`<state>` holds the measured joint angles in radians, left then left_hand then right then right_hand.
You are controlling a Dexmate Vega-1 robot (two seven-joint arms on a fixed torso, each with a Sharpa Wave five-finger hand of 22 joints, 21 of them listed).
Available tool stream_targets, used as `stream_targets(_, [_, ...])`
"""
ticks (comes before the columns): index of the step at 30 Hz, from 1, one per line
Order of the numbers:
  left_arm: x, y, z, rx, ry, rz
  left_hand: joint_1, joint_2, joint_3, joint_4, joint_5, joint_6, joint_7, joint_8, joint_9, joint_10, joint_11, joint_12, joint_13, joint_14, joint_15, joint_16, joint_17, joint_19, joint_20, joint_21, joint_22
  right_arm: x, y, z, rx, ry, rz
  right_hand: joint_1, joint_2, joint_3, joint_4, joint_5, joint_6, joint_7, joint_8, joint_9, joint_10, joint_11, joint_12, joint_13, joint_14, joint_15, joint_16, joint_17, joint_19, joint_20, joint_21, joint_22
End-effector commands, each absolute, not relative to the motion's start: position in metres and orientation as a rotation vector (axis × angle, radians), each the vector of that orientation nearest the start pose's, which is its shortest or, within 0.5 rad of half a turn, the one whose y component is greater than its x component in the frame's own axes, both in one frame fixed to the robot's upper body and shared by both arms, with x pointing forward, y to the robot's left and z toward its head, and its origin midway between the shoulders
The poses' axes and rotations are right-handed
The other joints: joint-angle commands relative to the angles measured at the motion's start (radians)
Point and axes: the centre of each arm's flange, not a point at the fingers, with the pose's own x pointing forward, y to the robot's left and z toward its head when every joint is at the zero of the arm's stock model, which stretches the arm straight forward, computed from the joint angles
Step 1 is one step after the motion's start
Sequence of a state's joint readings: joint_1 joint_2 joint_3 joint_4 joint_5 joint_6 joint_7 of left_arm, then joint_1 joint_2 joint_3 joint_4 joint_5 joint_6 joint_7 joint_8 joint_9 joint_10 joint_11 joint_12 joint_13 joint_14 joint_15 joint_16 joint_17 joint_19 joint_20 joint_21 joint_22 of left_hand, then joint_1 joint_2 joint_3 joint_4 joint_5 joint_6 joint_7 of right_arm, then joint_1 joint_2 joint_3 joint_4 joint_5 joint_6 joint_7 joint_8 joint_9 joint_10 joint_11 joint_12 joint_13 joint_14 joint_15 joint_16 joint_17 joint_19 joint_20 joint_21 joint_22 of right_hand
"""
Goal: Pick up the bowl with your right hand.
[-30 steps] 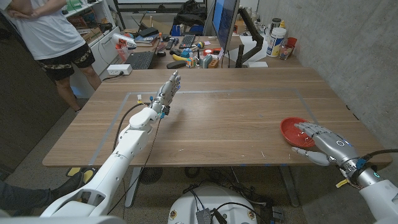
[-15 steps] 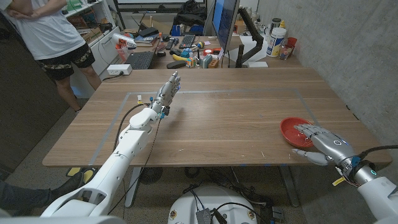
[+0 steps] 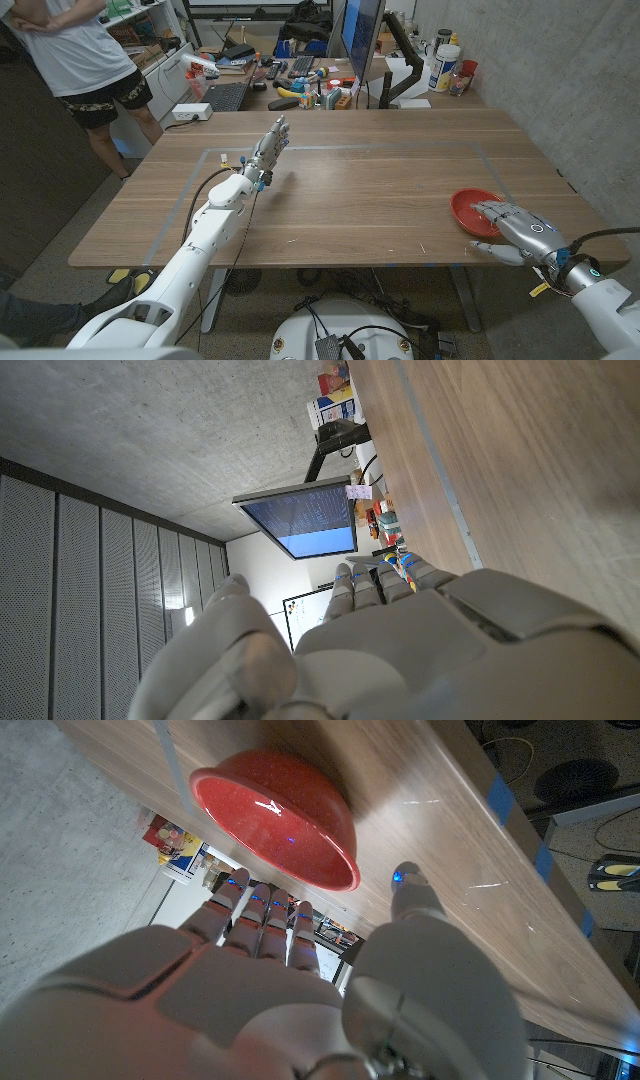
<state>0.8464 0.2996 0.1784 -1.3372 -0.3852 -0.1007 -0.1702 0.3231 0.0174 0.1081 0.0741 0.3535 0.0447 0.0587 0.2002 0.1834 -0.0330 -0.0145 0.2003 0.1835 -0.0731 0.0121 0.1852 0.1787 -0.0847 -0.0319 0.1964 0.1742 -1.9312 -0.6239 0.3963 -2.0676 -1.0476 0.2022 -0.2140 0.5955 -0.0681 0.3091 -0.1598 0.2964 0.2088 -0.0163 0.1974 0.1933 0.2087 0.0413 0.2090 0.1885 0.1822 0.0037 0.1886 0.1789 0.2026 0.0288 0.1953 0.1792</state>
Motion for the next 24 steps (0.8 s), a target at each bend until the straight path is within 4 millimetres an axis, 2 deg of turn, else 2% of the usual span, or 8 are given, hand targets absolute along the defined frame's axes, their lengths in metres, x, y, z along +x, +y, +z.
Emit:
stream_targets(1, [0.664,0.253,-0.017,0.005,-0.543,-0.271,0.011,0.002,-0.004,0.002,-0.005,0.007,0.000,-0.002,0.003,-0.007,-0.003,-0.001,0.005,-0.004,0.001,0.002,0.005,-0.009,0.005,0.003,0.006,0.405,-0.396,-0.154,-1.771,-0.502,-0.177,0.012,-0.002,0.006,0.003,0.006,-0.002,0.002,0.001,0.001,-0.003,-0.002,-0.001,0.002,-0.002,0.001,-0.002,0.005,0.003,0.004,0.000,0.002])
stream_targets(18, [0.665,0.256,-0.018,0.003,-0.538,-0.267,0.012,0.004,-0.008,0.002,-0.005,0.007,0.001,-0.002,0.003,-0.005,-0.001,0.000,0.005,-0.005,0.001,0.002,0.005,-0.008,0.004,0.003,0.006,0.417,-0.394,-0.157,-1.750,-0.484,-0.167,0.016,-0.002,0.007,0.006,0.008,-0.001,0.004,0.002,0.002,0.001,-0.002,0.002,0.002,0.004,-0.007,0.001,0.006,0.004,0.005,0.001,0.002])
stream_targets(24, [0.666,0.256,-0.020,0.002,-0.533,-0.268,0.012,0.004,-0.009,0.002,-0.006,0.008,0.000,-0.002,0.003,-0.005,-0.003,0.000,0.005,-0.005,0.001,0.003,0.005,-0.008,0.005,0.003,0.006,0.420,-0.394,-0.157,-1.739,-0.478,-0.161,0.018,-0.003,0.007,0.008,0.010,0.007,0.004,0.005,0.002,0.012,-0.005,0.007,0.002,0.015,-0.025,0.005,0.006,0.008,0.004,0.003,0.002])
